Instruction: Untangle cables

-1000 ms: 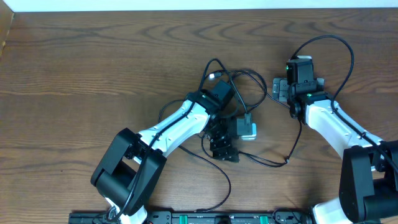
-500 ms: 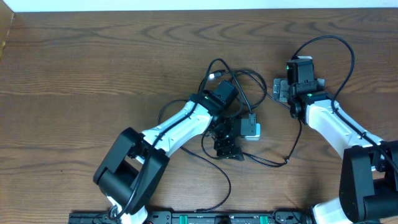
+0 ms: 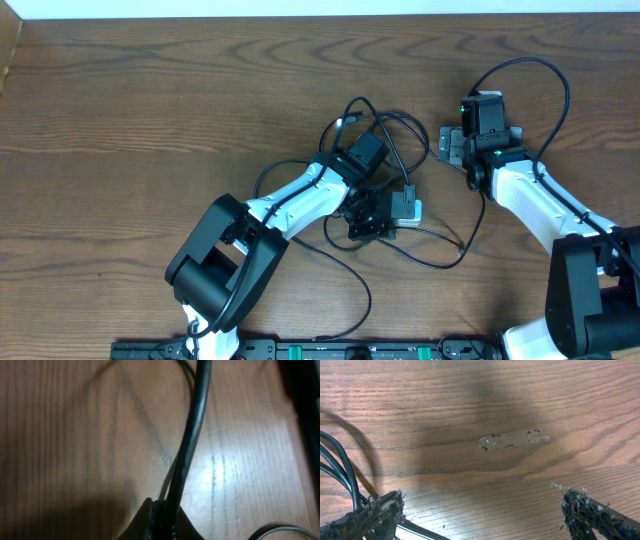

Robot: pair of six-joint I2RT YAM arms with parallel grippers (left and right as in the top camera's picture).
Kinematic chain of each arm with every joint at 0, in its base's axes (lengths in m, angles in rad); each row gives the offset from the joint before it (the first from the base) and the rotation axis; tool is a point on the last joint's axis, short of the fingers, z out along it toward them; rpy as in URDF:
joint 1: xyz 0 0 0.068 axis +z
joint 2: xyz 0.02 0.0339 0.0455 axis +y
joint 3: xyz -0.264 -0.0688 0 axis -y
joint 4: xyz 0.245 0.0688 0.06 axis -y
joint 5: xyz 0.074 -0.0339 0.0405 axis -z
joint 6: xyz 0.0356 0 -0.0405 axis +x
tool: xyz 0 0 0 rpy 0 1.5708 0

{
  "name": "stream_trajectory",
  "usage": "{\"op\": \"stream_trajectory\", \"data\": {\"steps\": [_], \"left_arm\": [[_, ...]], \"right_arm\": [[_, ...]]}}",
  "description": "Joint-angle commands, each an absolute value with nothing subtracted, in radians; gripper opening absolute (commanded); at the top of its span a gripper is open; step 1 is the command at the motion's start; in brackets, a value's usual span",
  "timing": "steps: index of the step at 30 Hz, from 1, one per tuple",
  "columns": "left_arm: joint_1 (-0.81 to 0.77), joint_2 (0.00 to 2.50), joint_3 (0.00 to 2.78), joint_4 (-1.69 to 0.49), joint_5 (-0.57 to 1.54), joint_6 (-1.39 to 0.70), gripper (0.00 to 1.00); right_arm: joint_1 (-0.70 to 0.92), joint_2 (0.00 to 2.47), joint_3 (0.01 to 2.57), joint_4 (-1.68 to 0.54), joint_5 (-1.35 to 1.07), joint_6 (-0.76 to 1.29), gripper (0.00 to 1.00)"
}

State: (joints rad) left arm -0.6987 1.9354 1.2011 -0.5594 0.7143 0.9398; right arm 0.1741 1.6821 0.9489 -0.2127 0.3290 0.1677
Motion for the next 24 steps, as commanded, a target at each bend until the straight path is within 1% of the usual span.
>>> {"op": "stream_trajectory", "data": {"steps": [1,12,18,24], "left_arm": [[-0.690,1.875,1.242,-0.559,0.621,0.913,0.07],[-0.573,1.412,1.386,-0.513,0.422,0.902,0.07],[-0.513,1.209,1.387,-0.354,0.406,0.819,0.08],[-0.509,1.115,1.387,-0.200,0.407,0.788,0.07]], "right_arm": [[0.167,1.668,0.967,-0.221,0.331,0.159,0.99],[0.163,1.668,0.967,-0.229,0.330,0.160,0.99],[0.163,1.668,0.967,-0.237,0.276,0.160,0.99],[0.163,1.668,0.967,-0.275,0.274,0.160,0.99]]}}
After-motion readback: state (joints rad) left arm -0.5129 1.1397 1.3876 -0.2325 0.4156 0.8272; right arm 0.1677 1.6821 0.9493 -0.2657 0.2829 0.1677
